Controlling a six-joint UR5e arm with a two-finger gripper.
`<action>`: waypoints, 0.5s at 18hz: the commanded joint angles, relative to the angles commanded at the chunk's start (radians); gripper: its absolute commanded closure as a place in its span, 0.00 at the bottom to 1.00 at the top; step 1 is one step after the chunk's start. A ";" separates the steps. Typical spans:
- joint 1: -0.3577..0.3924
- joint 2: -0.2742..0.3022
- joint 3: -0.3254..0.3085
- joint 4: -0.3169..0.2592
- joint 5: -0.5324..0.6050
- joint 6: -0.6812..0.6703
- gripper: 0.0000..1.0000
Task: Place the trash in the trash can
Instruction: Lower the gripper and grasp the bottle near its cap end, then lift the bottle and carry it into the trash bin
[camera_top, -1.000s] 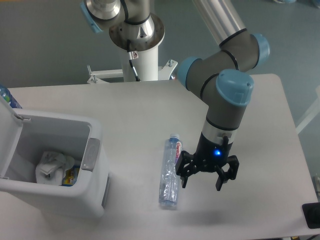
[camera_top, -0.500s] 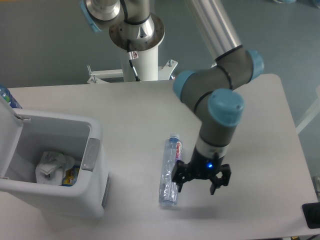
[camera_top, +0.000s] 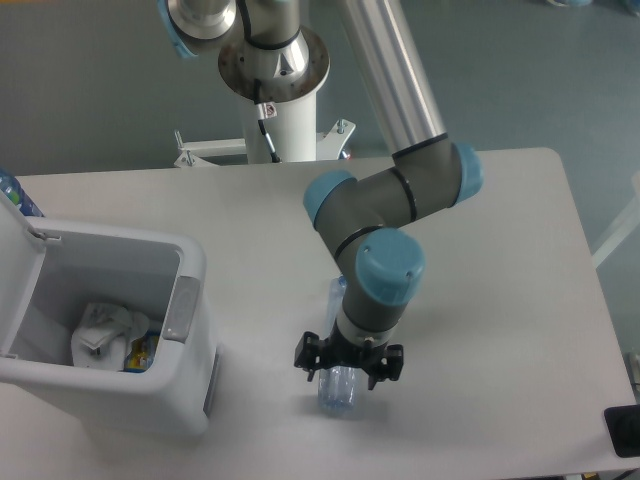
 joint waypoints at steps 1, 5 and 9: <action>-0.009 -0.009 0.006 0.002 0.017 0.000 0.00; -0.012 -0.023 0.022 -0.005 0.028 0.000 0.43; -0.012 -0.012 0.034 -0.005 0.028 -0.002 0.91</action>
